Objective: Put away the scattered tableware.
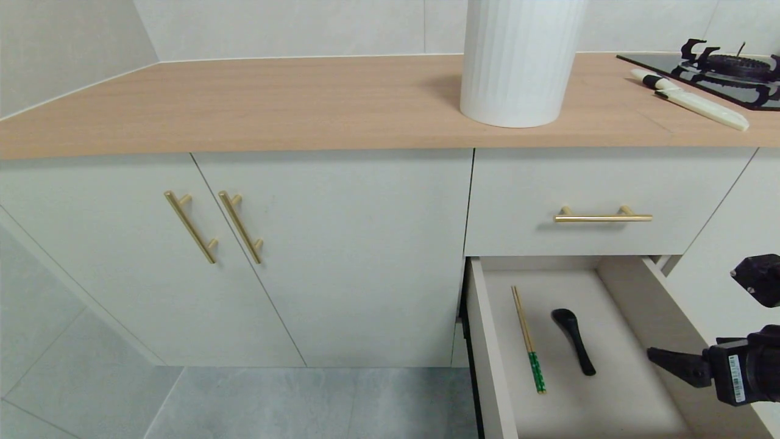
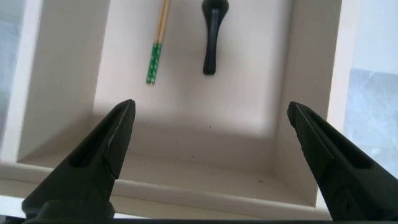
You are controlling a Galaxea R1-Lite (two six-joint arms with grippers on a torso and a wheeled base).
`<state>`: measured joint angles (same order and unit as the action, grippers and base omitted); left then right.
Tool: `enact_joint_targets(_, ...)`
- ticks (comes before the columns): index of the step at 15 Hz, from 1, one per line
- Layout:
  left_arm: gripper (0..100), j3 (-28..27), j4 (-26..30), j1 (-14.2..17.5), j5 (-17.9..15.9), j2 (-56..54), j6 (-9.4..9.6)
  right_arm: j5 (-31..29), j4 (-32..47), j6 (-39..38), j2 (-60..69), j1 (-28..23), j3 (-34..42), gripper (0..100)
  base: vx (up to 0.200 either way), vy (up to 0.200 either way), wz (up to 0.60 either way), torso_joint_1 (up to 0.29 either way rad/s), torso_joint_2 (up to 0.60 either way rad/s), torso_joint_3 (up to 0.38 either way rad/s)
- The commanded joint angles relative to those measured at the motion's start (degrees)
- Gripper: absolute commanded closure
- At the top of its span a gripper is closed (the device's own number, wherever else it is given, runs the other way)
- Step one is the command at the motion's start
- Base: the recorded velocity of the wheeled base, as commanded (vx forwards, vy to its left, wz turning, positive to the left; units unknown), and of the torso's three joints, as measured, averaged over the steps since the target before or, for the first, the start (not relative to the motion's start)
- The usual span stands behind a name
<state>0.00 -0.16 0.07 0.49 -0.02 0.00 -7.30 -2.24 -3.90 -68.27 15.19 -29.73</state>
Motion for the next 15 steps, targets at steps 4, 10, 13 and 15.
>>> enact_joint_targets(4,0,0.0,-0.02,0.01,0.04,0.02,0.09,-0.34,-0.04,0.03,0.94,1.51,0.73,0,0.0,0.0,0.0,0.0,0.0,0.0)
enact_joint_targets(10,0,0.0,-0.02,0.01,0.04,0.02,0.0,-0.34,0.05,0.12,1.38,1.77,0.9,0,-0.167,0.0,0.0,0.001,0.0,0.001)
enact_joint_targets(13,0,0.0,-0.02,0.01,0.04,0.02,0.0,-0.34,0.13,0.12,1.47,2.48,1.26,0,-0.2,0.0,0.0,0.002,0.0,0.001)
enact_joint_targets(15,0,0.0,-0.02,0.01,0.04,0.02,0.0,-0.26,0.13,0.12,1.03,3.97,1.96,0,-0.1,0.0,0.0,-0.004,0.0,0.004)
